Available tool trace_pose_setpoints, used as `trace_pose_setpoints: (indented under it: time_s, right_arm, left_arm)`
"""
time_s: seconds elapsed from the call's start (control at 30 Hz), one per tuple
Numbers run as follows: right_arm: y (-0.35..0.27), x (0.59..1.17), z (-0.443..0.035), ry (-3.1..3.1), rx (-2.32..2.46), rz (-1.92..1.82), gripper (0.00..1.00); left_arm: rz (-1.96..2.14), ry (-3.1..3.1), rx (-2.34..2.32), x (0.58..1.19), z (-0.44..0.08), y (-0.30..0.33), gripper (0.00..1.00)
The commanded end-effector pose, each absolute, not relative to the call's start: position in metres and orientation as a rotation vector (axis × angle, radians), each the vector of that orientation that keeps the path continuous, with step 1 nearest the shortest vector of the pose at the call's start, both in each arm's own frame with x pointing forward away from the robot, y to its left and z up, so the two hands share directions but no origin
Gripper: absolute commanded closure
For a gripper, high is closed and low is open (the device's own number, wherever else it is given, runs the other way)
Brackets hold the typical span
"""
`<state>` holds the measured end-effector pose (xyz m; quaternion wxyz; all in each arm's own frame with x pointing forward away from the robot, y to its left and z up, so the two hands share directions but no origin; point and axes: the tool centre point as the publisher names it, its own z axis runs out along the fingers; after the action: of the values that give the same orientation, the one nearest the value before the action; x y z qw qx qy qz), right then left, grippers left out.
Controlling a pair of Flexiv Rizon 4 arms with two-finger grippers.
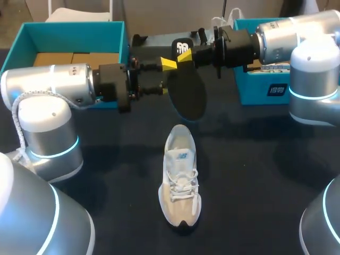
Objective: Take the shoe out of the shoebox, open the shoe tongue, remove and reinsert the insole, then place the shoe into the shoebox
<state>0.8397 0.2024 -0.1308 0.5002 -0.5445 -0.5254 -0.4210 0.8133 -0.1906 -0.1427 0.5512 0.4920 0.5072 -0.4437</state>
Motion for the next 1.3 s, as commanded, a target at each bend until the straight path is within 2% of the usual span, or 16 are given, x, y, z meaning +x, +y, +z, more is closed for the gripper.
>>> trace_pose_setpoints:
  time_s: [0.03,0.1,0.23,0.33,0.53,0.63,1.13,1.3]
  right_arm:
    - [0.204,0.839,-0.130,-1.271,-1.321,-1.017,1.00]
    - [0.204,0.839,-0.130,-1.271,-1.321,-1.017,1.00]
    - [0.204,0.839,-0.130,-1.271,-1.321,-1.017,1.00]
    - [0.204,0.839,-0.130,-1.271,-1.321,-1.017,1.00]
    - [0.204,0.839,-0.130,-1.271,-1.321,-1.017,1.00]
    - [0.204,0.839,-0.130,-1.271,-1.321,-1.017,1.00]
    - [0.204,0.839,-0.130,-1.271,-1.321,-1.017,1.00]
    - [0.204,0.839,-0.130,-1.271,-1.321,-1.017,1.00]
  left_arm:
    - [-1.045,1.203,1.156,0.811,-0.141,-0.198,0.42]
    - [-1.046,1.203,1.155,0.809,-0.139,-0.198,0.48]
    - [-1.049,1.207,1.154,0.808,-0.140,-0.200,0.55]
    - [-1.051,1.208,1.150,0.808,-0.139,-0.201,0.55]
    - [-1.053,1.201,1.144,0.807,-0.134,-0.203,0.65]
    - [-1.045,1.197,1.157,0.806,-0.134,-0.206,0.67]
    - [-1.026,1.187,1.178,0.806,-0.135,-0.212,1.00]
    - [-1.025,1.183,1.180,0.807,-0.135,-0.212,1.00]
